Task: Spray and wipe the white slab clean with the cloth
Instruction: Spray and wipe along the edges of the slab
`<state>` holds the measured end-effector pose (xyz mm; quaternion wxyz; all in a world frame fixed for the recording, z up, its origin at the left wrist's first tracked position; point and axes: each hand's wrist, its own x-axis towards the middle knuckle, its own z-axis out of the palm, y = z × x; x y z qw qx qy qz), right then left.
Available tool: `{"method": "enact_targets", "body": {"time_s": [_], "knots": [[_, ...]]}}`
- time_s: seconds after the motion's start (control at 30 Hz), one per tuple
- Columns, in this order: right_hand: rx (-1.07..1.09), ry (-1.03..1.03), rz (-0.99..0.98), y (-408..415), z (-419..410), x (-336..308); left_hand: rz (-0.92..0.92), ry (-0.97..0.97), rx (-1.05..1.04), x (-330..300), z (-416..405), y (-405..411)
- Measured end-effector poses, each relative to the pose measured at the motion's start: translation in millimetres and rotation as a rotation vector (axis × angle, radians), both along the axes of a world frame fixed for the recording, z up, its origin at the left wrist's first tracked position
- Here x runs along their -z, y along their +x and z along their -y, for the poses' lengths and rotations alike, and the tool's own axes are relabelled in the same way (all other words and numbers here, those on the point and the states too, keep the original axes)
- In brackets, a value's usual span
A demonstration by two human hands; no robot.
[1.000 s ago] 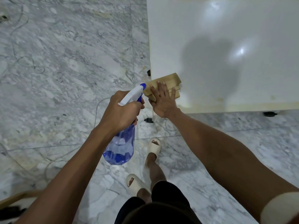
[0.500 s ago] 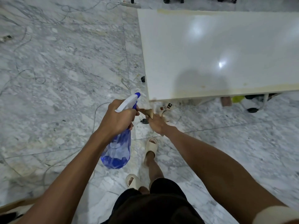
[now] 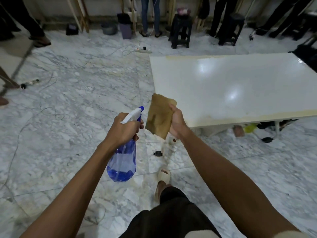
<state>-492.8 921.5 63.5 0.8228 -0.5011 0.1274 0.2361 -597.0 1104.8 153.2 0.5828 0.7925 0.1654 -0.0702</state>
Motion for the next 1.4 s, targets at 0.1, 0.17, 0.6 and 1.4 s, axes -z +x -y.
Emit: {"method": "enact_targets", "body": {"time_s": [0.1, 0.17, 0.6, 1.4], "knots": [[0.047, 0.136, 0.034, 31, -3, -27, 0.033, -0.014, 0.004, -14, -5, 24], [0.055, 0.19, 0.059, 54, -6, -39, 0.06, -0.017, 0.007, -23, -7, 46], [0.029, 0.278, 0.079, 249, -25, -77, 0.084, 0.079, -0.037, -40, -19, 254], [-0.022, -0.932, 0.116, 537, -68, 52, -0.135, 0.002, 0.037, 70, -122, 542]]}}
